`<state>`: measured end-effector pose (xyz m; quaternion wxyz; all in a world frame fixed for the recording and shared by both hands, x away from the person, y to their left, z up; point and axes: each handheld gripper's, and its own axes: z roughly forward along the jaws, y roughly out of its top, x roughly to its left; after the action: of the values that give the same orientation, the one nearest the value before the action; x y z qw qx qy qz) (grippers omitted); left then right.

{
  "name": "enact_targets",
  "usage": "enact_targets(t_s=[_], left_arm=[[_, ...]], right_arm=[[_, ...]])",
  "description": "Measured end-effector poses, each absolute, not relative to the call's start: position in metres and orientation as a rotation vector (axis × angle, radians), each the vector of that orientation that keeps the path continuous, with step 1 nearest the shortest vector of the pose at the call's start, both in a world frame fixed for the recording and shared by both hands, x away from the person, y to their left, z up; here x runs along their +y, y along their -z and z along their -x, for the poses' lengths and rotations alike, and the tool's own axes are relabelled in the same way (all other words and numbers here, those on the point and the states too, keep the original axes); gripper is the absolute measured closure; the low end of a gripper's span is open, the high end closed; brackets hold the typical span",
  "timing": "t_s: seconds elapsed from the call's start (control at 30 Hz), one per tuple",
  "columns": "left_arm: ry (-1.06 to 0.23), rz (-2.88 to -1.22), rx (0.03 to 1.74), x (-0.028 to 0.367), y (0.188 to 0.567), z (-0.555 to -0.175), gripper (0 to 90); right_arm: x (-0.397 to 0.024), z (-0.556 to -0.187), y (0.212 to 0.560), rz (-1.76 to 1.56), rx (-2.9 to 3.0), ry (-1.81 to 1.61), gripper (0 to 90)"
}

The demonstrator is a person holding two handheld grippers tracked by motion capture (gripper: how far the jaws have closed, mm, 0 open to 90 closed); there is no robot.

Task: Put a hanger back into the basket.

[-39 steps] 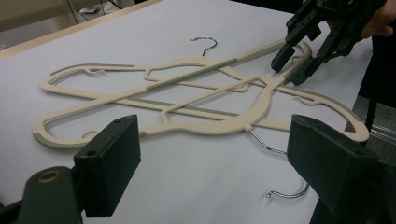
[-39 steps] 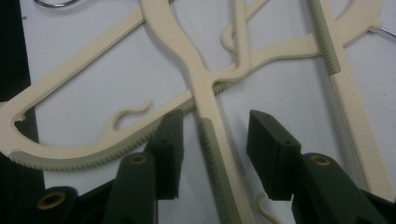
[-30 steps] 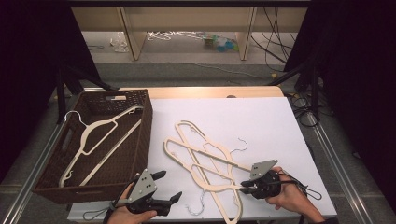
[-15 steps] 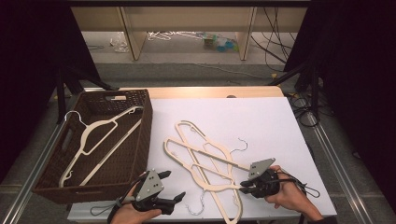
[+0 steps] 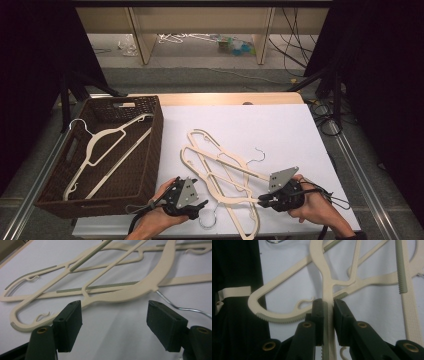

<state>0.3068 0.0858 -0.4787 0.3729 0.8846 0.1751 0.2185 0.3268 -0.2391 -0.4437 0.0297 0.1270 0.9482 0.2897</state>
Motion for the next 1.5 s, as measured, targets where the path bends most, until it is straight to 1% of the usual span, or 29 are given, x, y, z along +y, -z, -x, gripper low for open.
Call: enact_targets(t_s=[0.07, 0.2, 0.37, 0.4, 0.53, 0.67, 0.73, 0.8, 0.87, 0.93, 0.97, 1.17, 1.2, 1.3, 1.37, 1.5], left_arm=[[-0.58, -2.295, 0.431, 0.082, 0.481, -0.311, 28.4], [-0.565, -2.299, 0.406, 0.075, 0.487, -0.315, 28.0], [-0.594, -2.316, 0.374, 0.069, 0.489, -0.32, 27.0], [-0.593, -2.296, 0.376, 0.067, 0.491, -0.32, 27.2], [-0.606, -2.302, 0.353, 0.062, 0.491, -0.324, 27.7], [-0.618, -2.31, 0.288, 0.056, 0.491, -0.326, 29.9], [-0.579, -2.316, 0.241, 0.054, 0.49, -0.326, 34.2], [-0.589, -2.319, 0.172, 0.051, 0.488, -0.326, 34.7], [-0.561, -2.322, 0.114, 0.049, 0.487, -0.326, 39.1], [-0.53, -2.331, 0.082, 0.045, 0.485, -0.327, 40.6], [-0.522, -2.338, 0.047, 0.043, 0.483, -0.327, 45.1], [-0.514, -2.376, -0.077, 0.039, 0.477, -0.329, 53.9], [-0.532, -2.382, -0.117, 0.038, 0.476, -0.329, 55.7], [-0.533, -2.398, -0.199, 0.034, 0.473, -0.327, 60.8], [-0.535, -2.408, -0.24, 0.033, 0.47, -0.326, 63.6], [-0.508, -2.402, -0.249, 0.03, 0.462, -0.324, 67.1]], right_arm=[[-0.239, -0.325, 0.443, -0.389, 2.928, -0.875, 79.7], [-0.241, -0.326, 0.437, -0.385, 2.925, -0.894, 79.7], [-0.243, -0.33, 0.43, -0.38, 2.928, -0.903, 79.7], [-0.244, -0.329, 0.429, -0.376, 2.931, -0.903, 79.7], [-0.245, -0.329, 0.426, -0.362, 2.923, -0.914, 79.7], [-0.245, -0.329, 0.427, -0.352, 2.934, -0.911, 79.6], [-0.246, -0.33, 0.428, -0.354, 2.932, -0.913, 79.6], [-0.25, -0.332, 0.429, -0.356, 2.938, -0.921, 79.6], [-0.251, -0.333, 0.431, -0.355, 2.942, -0.931, 79.6], [-0.253, -0.334, 0.432, -0.358, 2.951, -0.932, 79.5], [-0.254, -0.334, 0.432, -0.363, 2.95, -0.931, 79.5], [-0.259, -0.335, 0.433, -0.375, 2.954, -0.953, 79.5], [-0.26, -0.336, 0.434, -0.374, 2.953, -0.955, 79.5], [-0.262, -0.336, 0.436, -0.37, 2.956, -0.96, 79.5], [-0.264, -0.337, 0.436, -0.379, 2.956, -0.967, 79.2], [-0.268, -0.339, 0.438, -0.397, 2.953, -0.971, 77.9]])
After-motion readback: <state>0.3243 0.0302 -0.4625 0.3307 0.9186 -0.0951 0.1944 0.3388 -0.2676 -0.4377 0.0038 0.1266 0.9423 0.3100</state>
